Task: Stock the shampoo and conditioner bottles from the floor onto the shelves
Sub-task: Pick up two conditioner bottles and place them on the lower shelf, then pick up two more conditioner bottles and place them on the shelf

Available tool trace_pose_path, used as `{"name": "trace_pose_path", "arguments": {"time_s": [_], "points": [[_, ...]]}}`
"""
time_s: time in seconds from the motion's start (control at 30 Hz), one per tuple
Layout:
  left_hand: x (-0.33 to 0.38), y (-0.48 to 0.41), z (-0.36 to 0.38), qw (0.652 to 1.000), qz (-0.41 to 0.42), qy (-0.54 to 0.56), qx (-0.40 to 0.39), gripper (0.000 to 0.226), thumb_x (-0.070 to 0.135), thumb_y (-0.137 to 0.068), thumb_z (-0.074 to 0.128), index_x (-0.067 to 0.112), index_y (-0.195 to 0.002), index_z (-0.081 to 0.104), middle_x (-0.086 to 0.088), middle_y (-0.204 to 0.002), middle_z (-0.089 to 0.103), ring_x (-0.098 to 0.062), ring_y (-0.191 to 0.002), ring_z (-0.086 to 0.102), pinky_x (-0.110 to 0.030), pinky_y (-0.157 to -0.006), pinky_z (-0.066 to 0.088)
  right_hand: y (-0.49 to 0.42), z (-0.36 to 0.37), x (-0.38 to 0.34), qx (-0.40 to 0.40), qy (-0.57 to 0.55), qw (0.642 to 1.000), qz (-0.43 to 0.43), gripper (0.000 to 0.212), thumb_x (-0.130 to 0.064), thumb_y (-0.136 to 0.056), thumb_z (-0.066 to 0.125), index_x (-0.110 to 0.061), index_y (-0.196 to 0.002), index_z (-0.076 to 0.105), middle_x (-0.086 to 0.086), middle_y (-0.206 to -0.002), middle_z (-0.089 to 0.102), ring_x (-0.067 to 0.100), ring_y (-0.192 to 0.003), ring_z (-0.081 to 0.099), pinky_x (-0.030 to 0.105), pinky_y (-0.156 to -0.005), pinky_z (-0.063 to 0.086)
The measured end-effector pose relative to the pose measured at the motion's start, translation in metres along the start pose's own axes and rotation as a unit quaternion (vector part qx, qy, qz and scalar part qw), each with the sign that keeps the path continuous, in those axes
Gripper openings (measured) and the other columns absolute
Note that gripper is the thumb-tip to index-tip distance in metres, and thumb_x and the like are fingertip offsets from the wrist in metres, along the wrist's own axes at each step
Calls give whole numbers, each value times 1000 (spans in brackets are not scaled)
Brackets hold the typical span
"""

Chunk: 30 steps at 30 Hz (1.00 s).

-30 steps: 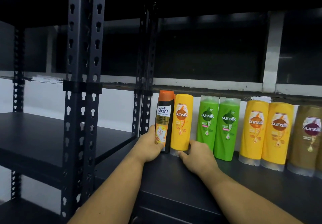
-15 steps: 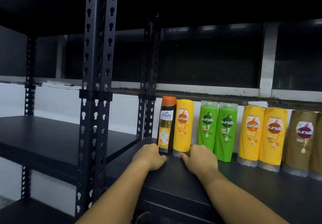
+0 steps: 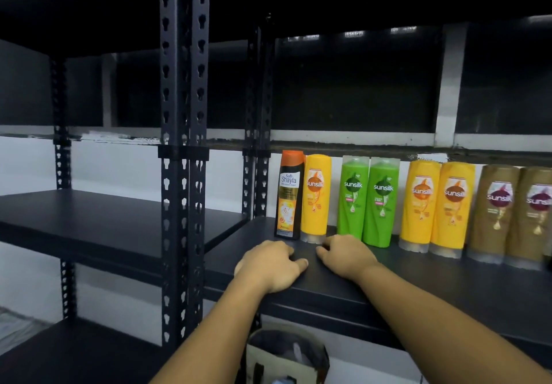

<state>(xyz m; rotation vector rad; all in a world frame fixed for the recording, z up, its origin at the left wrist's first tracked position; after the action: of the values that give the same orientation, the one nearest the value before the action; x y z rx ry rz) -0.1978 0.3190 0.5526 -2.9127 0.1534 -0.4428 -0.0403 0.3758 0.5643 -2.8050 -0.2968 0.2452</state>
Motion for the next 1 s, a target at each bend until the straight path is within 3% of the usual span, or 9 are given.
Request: {"name": "trace_pose_path", "arguments": {"time_s": [0.13, 0.27, 0.4, 0.5, 0.57, 0.67, 0.73, 0.83, 1.0], "points": [[0, 2, -1, 1000, 19, -1, 14, 54, 67, -91, 44, 35, -127, 68, 0, -128, 67, -25, -112, 62, -45, -95, 53, 40, -3, -1, -82, -9, 996, -24, 54, -52, -104, 37, -22, -146, 52, 4, -153, 49, 26, -139, 46, 35, -109, 40], [6, 13, -8, 997, 55, 38, 38, 40, 59, -94, 48, 41, -122, 71, 9, -127, 70, -19, -112, 64, -42, -97, 54, 89, -12, 2, -127, -19, 990, -61, 63, -58, -104, 32, -25, -157, 34, -5, -165, 27, 16, -153, 22, 33, -121, 22], [15, 35, -12, 994, 78, 6, 81, 45, 66, -94, 43, 44, -119, 72, 12, -117, 74, -17, -106, 66, -38, -90, 56, 131, -23, 2, -83, 22, 992, -98, 62, -53, -107, 21, -18, -157, 32, 2, -164, 31, 19, -151, 27, 38, -122, 24], [30, 60, -8, 986, 105, -6, 129, 41, 63, -98, 43, 44, -121, 71, 15, -120, 73, -15, -111, 66, -35, -92, 53, 165, -28, 3, -18, 63, 990, -125, 65, -56, -105, 23, -18, -157, 30, 3, -164, 30, 21, -151, 28, 39, -121, 24], [44, 80, -3, 975, 148, 34, 165, 37, 54, -100, 49, 37, -124, 72, 14, -125, 72, -14, -119, 63, -33, -102, 48, 188, -27, 6, 14, 71, 987, -144, 69, -60, -103, 27, -20, -160, 23, 0, -167, 24, 19, -153, 20, 38, -124, 16], [68, 113, 17, 955, 221, 66, 185, 44, 44, -101, 52, 22, -137, 67, 6, -142, 63, -11, -139, 51, -28, -122, 26, 221, -24, 17, 39, 26, 988, -145, 71, -61, -103, 30, -24, -162, 16, -10, -169, 10, 9, -155, 2, 37, -126, -2], [80, 137, 33, 946, 241, 99, 194, 47, 40, -102, 53, 18, -143, 61, 7, -150, 53, -6, -147, 39, -23, -125, 17, 241, -20, 25, 45, -24, 989, -142, 70, -60, -103, 31, -26, -162, 17, -15, -168, 7, 3, -154, -6, 37, -126, -7], [92, 170, 67, 941, 245, 145, 181, 49, 38, -100, 56, 15, -143, 60, 12, -147, 50, -2, -146, 35, -16, -122, 18, 273, 1, 38, 29, -78, 989, -123, 67, -56, -103, 36, -27, -161, 18, -14, -167, 15, 3, -154, 1, 34, -127, 0], [81, 208, 169, 975, 136, 173, 42, 46, 35, -97, 62, 13, -137, 66, -2, -141, 64, -17, -135, 54, -26, -117, 35, 322, 89, 77, -103, -76, 991, -35, 56, -47, -101, 47, -19, -149, 46, 2, -151, 51, 23, -138, 46, 37, -114, 38]]}}
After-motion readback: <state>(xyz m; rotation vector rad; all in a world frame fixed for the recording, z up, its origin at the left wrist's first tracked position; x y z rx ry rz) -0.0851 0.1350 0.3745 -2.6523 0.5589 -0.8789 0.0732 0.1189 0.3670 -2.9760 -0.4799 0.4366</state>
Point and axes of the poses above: each hand's wrist, its own y-axis away from the middle knuckle, its own z-axis out of the palm, x = y × z, the point moved 9 cm from there along -y, towards the middle knuckle
